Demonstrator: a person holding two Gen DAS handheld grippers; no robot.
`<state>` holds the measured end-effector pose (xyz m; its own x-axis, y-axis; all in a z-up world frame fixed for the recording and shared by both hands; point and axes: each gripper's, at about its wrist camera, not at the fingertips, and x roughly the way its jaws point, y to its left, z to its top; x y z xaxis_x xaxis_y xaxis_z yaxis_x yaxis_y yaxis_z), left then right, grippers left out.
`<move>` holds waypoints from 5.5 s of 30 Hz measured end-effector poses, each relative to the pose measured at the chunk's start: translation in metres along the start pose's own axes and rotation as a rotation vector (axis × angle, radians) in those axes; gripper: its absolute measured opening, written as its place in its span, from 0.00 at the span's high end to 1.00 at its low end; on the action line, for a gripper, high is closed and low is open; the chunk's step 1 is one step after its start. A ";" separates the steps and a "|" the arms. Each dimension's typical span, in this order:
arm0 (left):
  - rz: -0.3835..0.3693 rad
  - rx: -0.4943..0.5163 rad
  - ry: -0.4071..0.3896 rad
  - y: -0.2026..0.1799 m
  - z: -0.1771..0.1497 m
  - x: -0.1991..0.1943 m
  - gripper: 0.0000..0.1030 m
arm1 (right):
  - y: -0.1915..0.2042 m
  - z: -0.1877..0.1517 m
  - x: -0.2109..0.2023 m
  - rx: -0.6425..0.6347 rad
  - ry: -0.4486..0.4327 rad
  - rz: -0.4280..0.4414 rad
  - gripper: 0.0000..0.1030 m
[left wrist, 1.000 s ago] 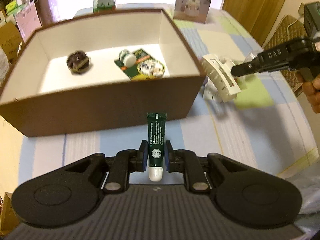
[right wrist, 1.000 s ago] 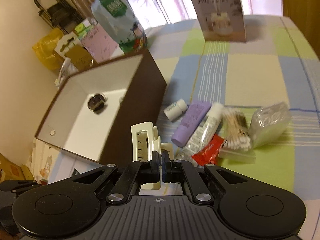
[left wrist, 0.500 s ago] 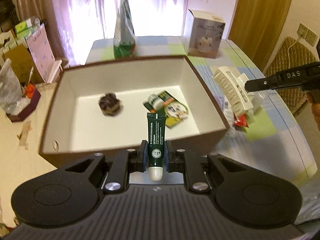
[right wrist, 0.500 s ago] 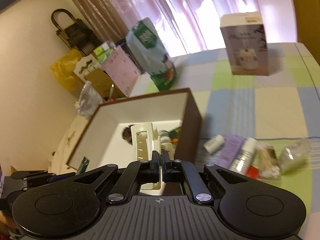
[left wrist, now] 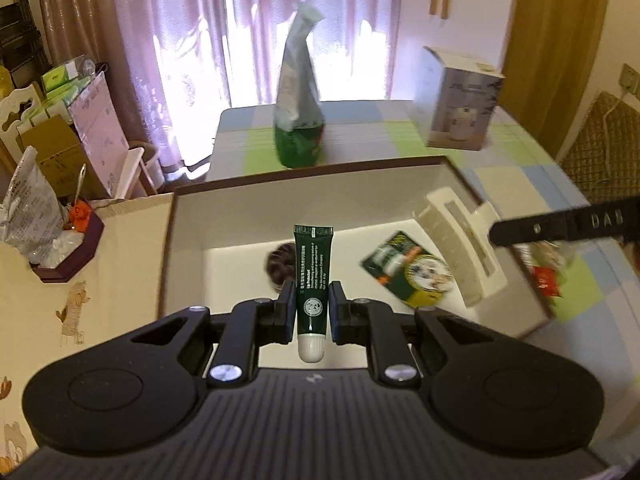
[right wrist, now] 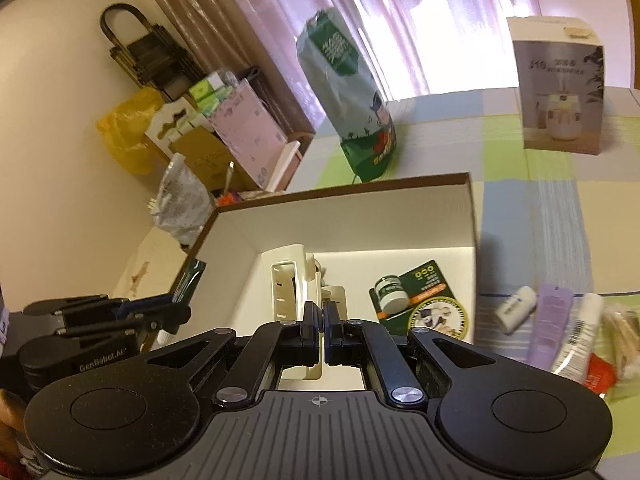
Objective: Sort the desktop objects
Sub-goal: 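Grasp the cream hair clip with the right tool and carry both items over the box, then release the hair clip and the tube into the box from both tools, then withdraw both open tools from the box toward the loose toiletries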
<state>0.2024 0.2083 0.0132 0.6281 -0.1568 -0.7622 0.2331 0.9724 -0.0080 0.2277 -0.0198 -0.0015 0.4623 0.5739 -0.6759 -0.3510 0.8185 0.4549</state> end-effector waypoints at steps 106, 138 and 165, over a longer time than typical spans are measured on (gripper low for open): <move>0.094 -0.049 0.138 -0.013 -0.019 -0.004 0.16 | 0.031 -0.041 0.000 -0.138 0.189 -0.312 0.11; 0.117 -0.084 0.198 -0.106 -0.057 -0.017 0.15 | -0.042 -0.076 -0.069 -0.129 0.220 -0.254 0.11; -0.146 0.096 0.174 -0.258 -0.038 0.025 0.21 | -0.211 -0.078 -0.159 0.118 0.154 -0.404 0.11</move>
<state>0.1295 -0.0398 -0.0285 0.4471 -0.2544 -0.8575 0.3866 0.9195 -0.0712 0.1648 -0.2858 -0.0349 0.4134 0.2040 -0.8874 -0.0674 0.9788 0.1937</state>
